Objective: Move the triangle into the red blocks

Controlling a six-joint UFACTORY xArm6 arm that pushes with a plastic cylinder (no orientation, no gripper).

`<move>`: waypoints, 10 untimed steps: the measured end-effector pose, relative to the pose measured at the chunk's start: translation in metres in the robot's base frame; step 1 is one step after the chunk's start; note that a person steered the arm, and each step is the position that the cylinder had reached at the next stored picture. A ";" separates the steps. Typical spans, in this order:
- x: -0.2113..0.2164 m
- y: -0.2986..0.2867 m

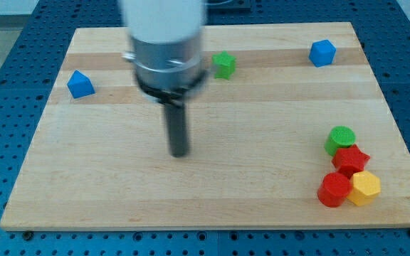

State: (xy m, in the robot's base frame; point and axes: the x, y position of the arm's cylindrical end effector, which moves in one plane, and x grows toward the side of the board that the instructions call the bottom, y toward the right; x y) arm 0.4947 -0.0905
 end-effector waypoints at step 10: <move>-0.069 -0.056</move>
State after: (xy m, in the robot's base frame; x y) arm 0.4254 -0.1468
